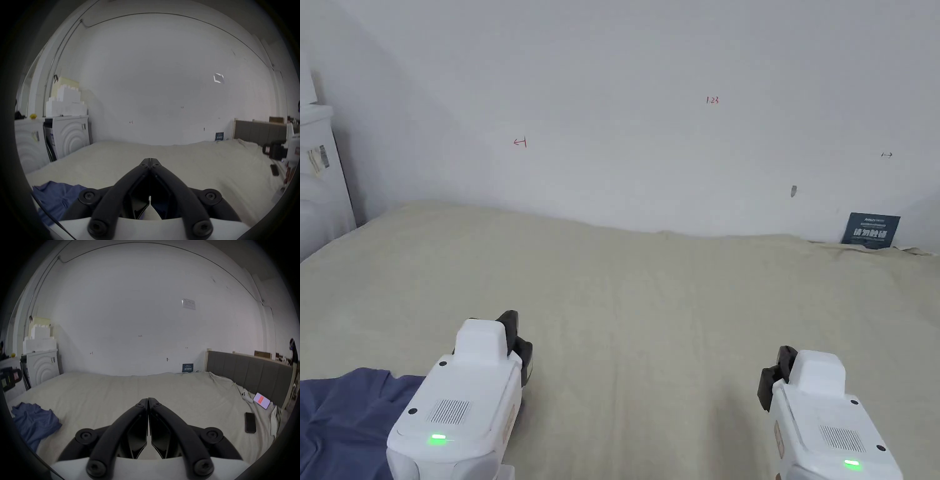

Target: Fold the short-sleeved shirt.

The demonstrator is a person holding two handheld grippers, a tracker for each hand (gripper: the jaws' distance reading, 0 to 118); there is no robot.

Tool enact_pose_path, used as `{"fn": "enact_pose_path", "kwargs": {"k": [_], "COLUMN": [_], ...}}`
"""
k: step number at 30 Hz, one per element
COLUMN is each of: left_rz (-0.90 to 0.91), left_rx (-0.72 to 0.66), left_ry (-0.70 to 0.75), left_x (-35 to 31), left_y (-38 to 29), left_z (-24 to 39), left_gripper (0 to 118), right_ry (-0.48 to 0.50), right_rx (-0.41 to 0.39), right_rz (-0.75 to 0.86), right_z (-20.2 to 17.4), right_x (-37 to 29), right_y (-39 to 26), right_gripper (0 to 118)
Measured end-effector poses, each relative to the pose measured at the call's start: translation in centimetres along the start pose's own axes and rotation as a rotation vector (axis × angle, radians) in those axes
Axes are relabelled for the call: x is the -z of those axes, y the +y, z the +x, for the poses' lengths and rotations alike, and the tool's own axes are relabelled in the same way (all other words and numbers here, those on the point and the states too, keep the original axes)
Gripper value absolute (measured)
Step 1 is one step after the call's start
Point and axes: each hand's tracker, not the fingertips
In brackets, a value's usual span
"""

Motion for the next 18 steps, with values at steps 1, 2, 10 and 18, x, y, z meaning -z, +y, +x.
{"fn": "enact_pose_path", "kwargs": {"k": [1, 2, 10, 18], "left_rz": [-0.005, -0.017, -0.063, -0.259], "left_rx": [0.001, 0.005, -0.003, -0.048], "left_ry": [-0.001, 0.003, 0.104, 0.197], "left_x": [-0.1, 0.5, -1.0, -3.5], "left_y": [0.1, 0.0, -0.4, -2.5], "left_z": [-0.2, 0.0, -4.1, -11.9], "left_gripper": [0, 0, 0, 0], "right_ry": [0.006, 0.010, 0.098, 0.228], "right_rx": [-0.005, -0.003, -0.005, -0.025], "right_rz": [0.001, 0.003, -0.009, -0.032], "right_z": [-0.1, -0.2, -3.9, -9.9], "right_x": [0.0, 0.0, 0.4, 0.7], "right_y": [0.1, 0.2, 0.7, 0.7], "right_gripper": [0, 0, 0, 0]}}
